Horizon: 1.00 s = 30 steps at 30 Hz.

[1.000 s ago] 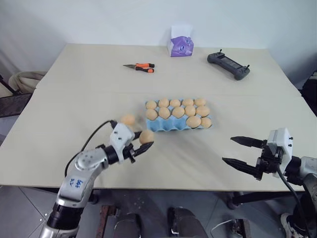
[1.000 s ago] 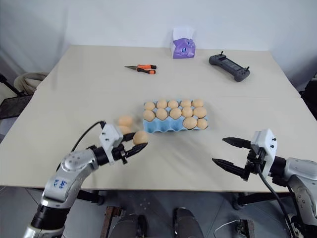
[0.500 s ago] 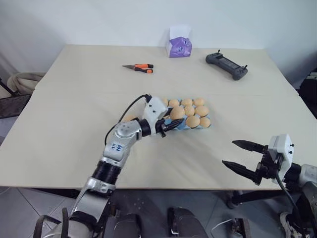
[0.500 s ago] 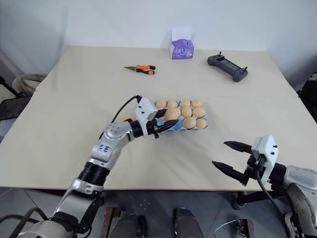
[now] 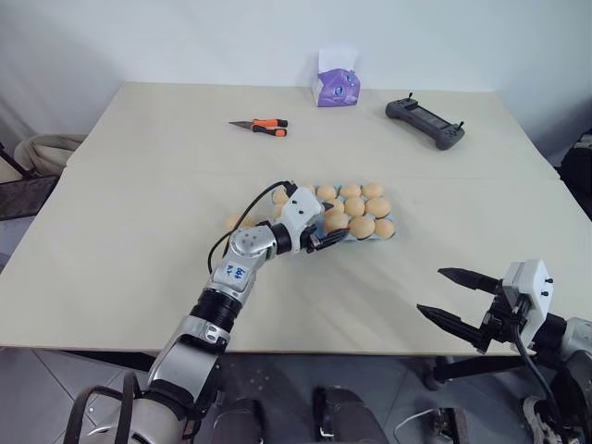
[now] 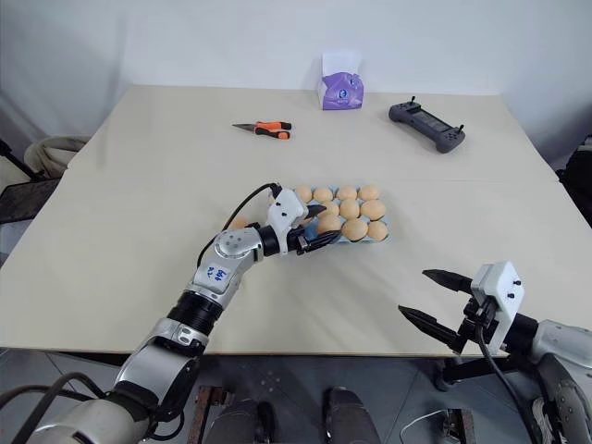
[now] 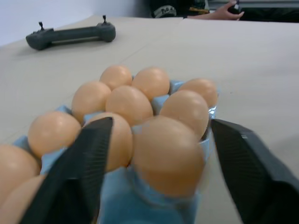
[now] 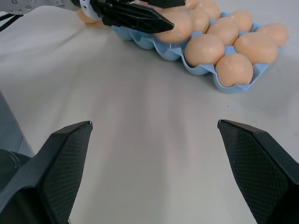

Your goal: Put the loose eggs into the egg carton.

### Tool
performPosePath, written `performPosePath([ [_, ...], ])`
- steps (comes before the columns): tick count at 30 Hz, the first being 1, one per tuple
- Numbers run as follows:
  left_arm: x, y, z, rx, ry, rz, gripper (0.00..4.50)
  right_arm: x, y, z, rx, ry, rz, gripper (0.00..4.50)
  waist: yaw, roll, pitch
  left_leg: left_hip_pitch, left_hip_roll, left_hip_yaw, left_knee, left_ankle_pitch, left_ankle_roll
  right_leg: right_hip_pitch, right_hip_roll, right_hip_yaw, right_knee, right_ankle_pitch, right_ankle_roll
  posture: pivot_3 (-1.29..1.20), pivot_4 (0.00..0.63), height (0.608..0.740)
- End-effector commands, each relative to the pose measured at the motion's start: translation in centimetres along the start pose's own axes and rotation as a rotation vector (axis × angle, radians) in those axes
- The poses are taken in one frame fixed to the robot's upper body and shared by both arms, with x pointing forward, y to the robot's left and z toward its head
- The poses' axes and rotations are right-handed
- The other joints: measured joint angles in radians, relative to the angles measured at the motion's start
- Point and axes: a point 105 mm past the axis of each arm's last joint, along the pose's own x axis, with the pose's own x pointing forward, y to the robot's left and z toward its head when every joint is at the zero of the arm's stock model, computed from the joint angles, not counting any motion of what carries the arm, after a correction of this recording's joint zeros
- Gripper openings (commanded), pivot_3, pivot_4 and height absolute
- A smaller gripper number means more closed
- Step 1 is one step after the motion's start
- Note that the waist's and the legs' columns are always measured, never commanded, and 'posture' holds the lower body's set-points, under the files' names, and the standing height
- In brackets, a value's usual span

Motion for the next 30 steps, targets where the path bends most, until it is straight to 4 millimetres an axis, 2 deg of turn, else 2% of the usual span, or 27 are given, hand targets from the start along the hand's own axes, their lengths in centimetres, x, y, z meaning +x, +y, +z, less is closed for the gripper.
performPosePath([
  [1, 0.2, 0.1, 1.1, 0.026, -0.039, -0.006, 4.48, -0.3, -0.2, 1.2, -0.039, -0.033, -0.010, 4.50, 0.000, 0.000, 0.000, 0.000, 0.000, 0.000, 0.000, 0.000, 0.000, 0.000, 0.000, 0.000, 0.000, 0.000, 0.000, 0.00, 0.150, 0.740],
  [6, -0.7, 0.1, 1.7, 0.041, -0.060, -0.014, 4.48, -0.1, -0.3, 1.3, -0.039, -0.031, -0.002, 4.50, -0.001, 0.000, 0.000, 0.000, 0.000, 0.000, 0.000, 0.000, 0.000, 0.000, 0.000, 0.000, 0.000, 0.000, 0.000, 0.00, 0.150, 0.740],
  [9, -2.7, 0.2, 2.6, 0.063, -0.100, -0.015, 4.48, 0.0, -0.3, 1.5, -0.042, -0.036, 0.003, 4.50, -0.005, 0.000, 0.000, 0.000, 0.000, 0.000, 0.000, 0.000, 0.000, 0.000, 0.000, 0.000, 0.000, 0.000, 0.000, 0.00, 0.150, 0.740],
  [13, -8.3, -0.9, 3.0, 0.029, -0.139, -0.076, 4.48, 0.0, -0.2, 1.6, -0.042, -0.044, 0.017, 4.50, -0.008, 0.002, 0.001, 0.001, 0.003, 0.000, -0.002, 0.000, -0.003, 0.000, 0.002, 0.000, 0.001, -0.001, -0.001, 0.00, 0.150, 0.740],
  [15, -11.6, -1.7, 2.4, -0.005, -0.125, -0.104, 4.48, 0.1, -0.3, 1.6, -0.039, -0.043, 0.028, 4.50, -0.009, 0.003, 0.001, 0.002, 0.004, 0.000, -0.002, 0.000, -0.004, 0.000, 0.002, -0.001, 0.001, -0.001, -0.003, 0.00, 0.150, 0.740],
  [16, -12.6, -2.0, 2.3, -0.016, -0.118, -0.113, 4.48, 0.1, -0.3, 1.6, -0.038, -0.043, 0.031, 4.50, -0.006, 0.003, 0.001, 0.002, 0.004, 0.000, -0.002, -0.001, -0.005, 0.000, 0.002, -0.001, 0.002, -0.002, -0.003, 0.00, 0.150, 0.740],
  [19, -17.0, -2.3, 0.6, -0.050, -0.033, -0.102, 4.48, 0.4, -0.5, 1.6, -0.037, -0.039, 0.051, 4.50, -0.001, 0.004, 0.002, 0.002, 0.004, -0.001, 0.000, -0.001, -0.004, 0.000, 0.001, -0.002, 0.003, -0.002, -0.004, 0.00, 0.150, 0.740],
  [22, -21.0, -1.7, -0.1, -0.067, 0.004, -0.025, 4.48, 0.9, -0.7, 1.7, -0.040, -0.039, 0.079, 4.50, -0.003, 0.005, 0.002, 0.002, 0.003, -0.002, 0.000, -0.003, -0.007, 0.002, -0.002, -0.003, -0.001, -0.002, -0.005, 0.00, 0.150, 0.740],
  [30, -28.0, 0.5, -0.6, -0.088, 0.059, 0.260, 4.48, 1.5, -1.3, 2.0, -0.051, -0.034, 0.125, 4.50, -0.005, 0.008, 0.004, 0.000, 0.002, -0.003, -0.003, -0.004, -0.002, 0.004, -0.006, -0.005, -0.011, -0.003, -0.012, 0.00, 0.150, 0.740],
])
